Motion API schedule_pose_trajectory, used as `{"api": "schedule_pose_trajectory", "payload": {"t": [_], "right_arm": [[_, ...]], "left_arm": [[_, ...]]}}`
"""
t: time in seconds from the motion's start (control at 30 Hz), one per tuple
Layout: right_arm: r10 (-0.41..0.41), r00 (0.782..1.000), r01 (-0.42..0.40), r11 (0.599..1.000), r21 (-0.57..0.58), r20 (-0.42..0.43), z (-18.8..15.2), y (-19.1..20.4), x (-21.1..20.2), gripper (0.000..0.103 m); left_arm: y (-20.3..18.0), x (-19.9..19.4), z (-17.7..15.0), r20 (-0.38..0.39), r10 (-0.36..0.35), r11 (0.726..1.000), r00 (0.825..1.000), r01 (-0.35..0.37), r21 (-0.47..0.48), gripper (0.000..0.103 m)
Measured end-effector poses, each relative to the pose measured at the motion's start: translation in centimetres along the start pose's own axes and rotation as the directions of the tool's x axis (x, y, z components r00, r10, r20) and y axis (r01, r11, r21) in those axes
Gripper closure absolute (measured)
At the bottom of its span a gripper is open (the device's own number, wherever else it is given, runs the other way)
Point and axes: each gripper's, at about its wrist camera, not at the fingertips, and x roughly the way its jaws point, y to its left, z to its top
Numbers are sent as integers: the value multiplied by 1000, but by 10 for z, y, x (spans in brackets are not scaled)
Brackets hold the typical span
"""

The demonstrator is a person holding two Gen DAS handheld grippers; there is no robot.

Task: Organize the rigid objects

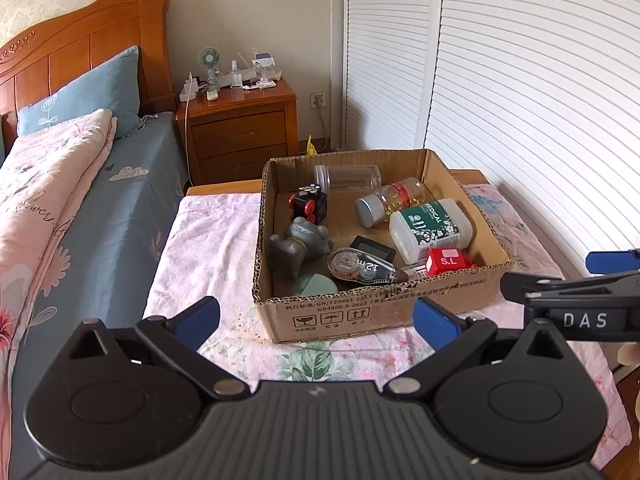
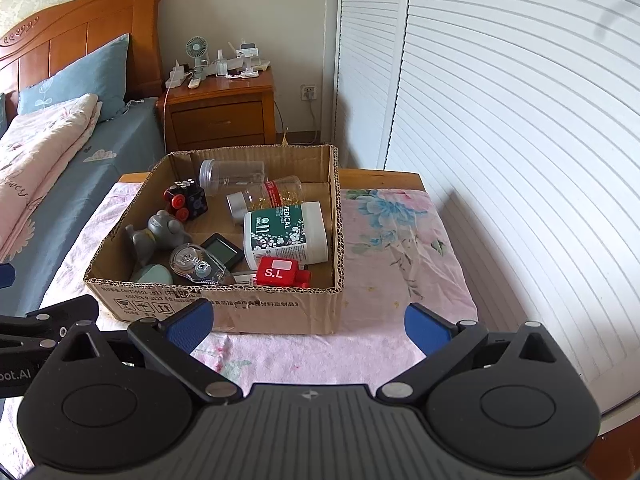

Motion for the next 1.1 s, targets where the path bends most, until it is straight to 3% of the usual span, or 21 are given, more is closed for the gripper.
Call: {"api": "schedule_pose_trajectory", "payload": {"t": [1.1], "right_arm": [[2,1000,-2,1000,13,-10,-1,-1,0,0]], "left_arm": [[-1,-1,-2,-12,1,1000,1000,-1,-31,1]]}}
